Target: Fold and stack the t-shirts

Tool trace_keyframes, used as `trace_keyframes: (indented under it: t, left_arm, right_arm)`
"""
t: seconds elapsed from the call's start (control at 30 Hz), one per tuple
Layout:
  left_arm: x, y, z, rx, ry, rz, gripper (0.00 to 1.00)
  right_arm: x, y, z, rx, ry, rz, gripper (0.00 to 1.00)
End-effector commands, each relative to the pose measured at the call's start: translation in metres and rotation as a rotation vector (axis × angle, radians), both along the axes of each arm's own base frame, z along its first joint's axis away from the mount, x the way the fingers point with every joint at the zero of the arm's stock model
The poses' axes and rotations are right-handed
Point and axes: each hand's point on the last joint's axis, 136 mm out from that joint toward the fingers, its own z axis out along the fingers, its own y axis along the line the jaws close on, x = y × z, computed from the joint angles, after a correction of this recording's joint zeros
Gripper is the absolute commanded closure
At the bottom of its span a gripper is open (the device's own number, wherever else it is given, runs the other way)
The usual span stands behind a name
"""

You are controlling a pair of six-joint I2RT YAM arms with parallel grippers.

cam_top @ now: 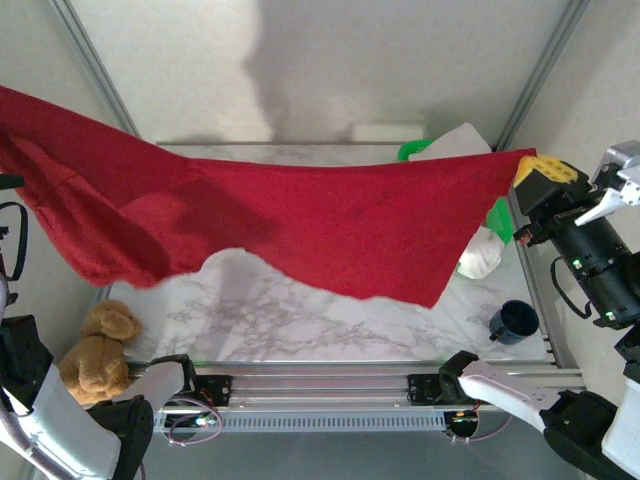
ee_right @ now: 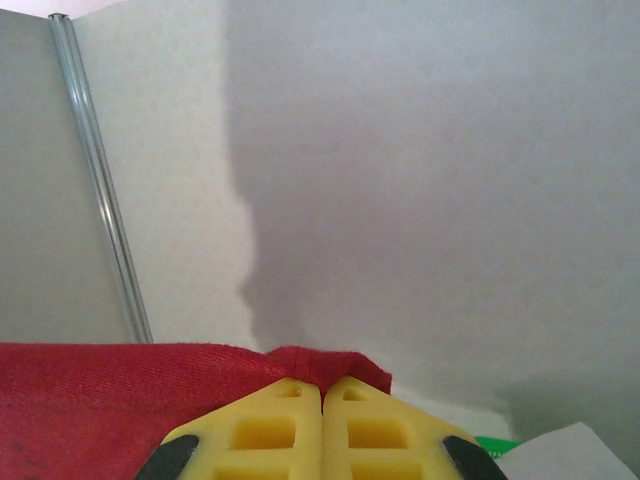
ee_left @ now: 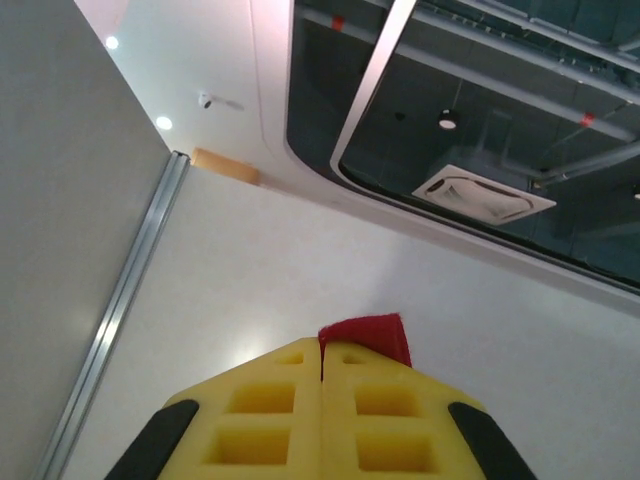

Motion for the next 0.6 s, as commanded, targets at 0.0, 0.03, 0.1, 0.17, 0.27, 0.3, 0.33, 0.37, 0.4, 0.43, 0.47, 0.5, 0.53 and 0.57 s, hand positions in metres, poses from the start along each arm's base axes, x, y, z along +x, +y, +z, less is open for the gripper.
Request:
trace_keyframes:
  t: [0.0, 0.03, 0.1, 0.17, 0.27, 0.3, 0.33, 0.37, 0.4, 0.43, 0.47, 0.5, 0.53, 0.57]
  left_arm:
    - [0.017, 0.007, -0.006, -0.001, 0.031, 0.027, 1.00]
    - [0.025, 0.008, -0.009, -0.002, 0.050, 0.024, 1.00]
    - [0.043, 0.009, -0.018, -0.003, 0.094, 0.015, 1.00]
    - [0.070, 0.012, -0.029, -0.003, 0.145, 0.001, 1.00]
    - [0.126, 0.019, -0.056, -0.004, 0.254, -0.020, 1.00]
    - [0.145, 0.022, -0.069, -0.006, 0.296, -0.021, 1.00]
    - [0.170, 0.025, -0.087, -0.006, 0.346, -0.029, 1.00]
    - [0.193, 0.028, -0.107, -0.010, 0.396, -0.035, 1.00]
    - [0.212, 0.031, -0.125, -0.016, 0.428, -0.042, 1.00]
    - [0.232, 0.034, -0.148, -0.019, 0.466, -0.048, 1.00]
    - [0.249, 0.036, -0.166, -0.023, 0.494, -0.056, 1.00]
    - [0.268, 0.037, -0.191, -0.029, 0.539, -0.067, 1.00]
    - [0.286, 0.039, -0.213, -0.036, 0.576, -0.075, 1.00]
    - [0.302, 0.041, -0.234, -0.044, 0.614, -0.078, 1.00]
  right_arm:
    - [0.003, -0.002, 0.007, 0.026, -0.008, -0.020, 1.00]
    - [0.009, -0.002, 0.003, 0.018, 0.005, -0.043, 1.00]
    - [0.024, 0.000, -0.007, -0.001, 0.031, -0.089, 1.00]
    - [0.039, 0.003, -0.018, -0.023, 0.052, -0.131, 1.00]
    - [0.068, 0.017, -0.038, -0.077, 0.093, -0.177, 1.00]
    - [0.079, 0.023, -0.047, -0.097, 0.113, -0.187, 1.00]
    - [0.092, 0.031, -0.058, -0.124, 0.137, -0.195, 1.00]
    - [0.107, 0.040, -0.073, -0.153, 0.166, -0.203, 1.00]
    - [0.120, 0.046, -0.087, -0.175, 0.197, -0.211, 1.00]
    - [0.137, 0.053, -0.105, -0.199, 0.239, -0.218, 1.00]
    - [0.152, 0.057, -0.123, -0.213, 0.283, -0.225, 1.00]
    - [0.169, 0.063, -0.142, -0.224, 0.333, -0.225, 1.00]
    - [0.187, 0.063, -0.163, -0.233, 0.385, -0.235, 1.00]
    - [0.202, 0.065, -0.181, -0.241, 0.430, -0.238, 1.00]
